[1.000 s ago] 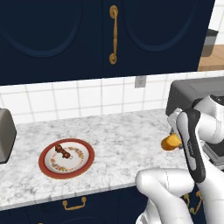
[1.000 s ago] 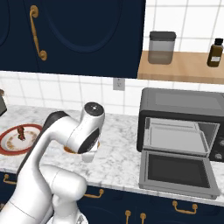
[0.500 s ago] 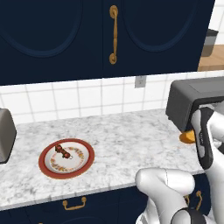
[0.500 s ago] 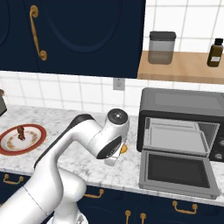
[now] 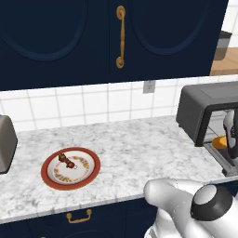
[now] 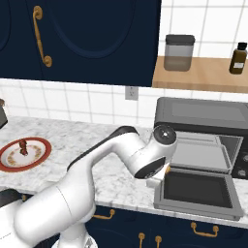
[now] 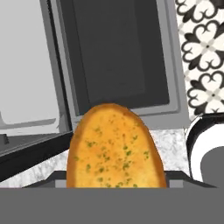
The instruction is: Pick up the kebab skewer and baguette bread, and place them inside the toaster oven. Close the toaster oven door and start by setting the timer.
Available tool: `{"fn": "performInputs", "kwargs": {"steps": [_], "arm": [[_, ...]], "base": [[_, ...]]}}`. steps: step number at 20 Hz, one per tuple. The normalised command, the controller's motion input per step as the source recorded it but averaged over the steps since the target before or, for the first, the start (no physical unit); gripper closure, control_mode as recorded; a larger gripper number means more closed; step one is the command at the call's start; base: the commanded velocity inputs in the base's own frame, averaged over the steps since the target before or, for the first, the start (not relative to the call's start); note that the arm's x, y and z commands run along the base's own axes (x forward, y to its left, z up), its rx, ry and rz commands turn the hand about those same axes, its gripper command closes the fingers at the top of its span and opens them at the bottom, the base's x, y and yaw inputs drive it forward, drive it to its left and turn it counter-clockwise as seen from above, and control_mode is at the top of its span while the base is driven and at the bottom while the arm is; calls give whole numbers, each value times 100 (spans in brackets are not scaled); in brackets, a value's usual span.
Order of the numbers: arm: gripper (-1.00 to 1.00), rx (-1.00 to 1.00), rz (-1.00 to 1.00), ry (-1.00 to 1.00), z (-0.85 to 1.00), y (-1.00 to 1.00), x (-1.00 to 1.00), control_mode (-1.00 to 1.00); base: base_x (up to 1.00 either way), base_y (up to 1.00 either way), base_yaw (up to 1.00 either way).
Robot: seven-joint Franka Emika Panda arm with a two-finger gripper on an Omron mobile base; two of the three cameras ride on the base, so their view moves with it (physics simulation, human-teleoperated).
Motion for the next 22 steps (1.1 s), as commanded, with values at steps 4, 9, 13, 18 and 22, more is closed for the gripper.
{"fn": "performInputs", "kwargs": {"steps": [4, 9, 13, 18, 22], "arm": [[100, 0, 18, -1, 0, -75, 9, -100], [100, 0, 2, 0, 16, -44, 40, -100], [100, 0, -4, 0, 26, -44, 55, -100], [100, 0, -2, 0, 0, -49, 35, -100], [100, 0, 0, -3, -32, -45, 16, -100]], "base": [[0, 0, 0], [0, 0, 0], [0, 0, 0], [0, 0, 0], [0, 0, 0]]}}
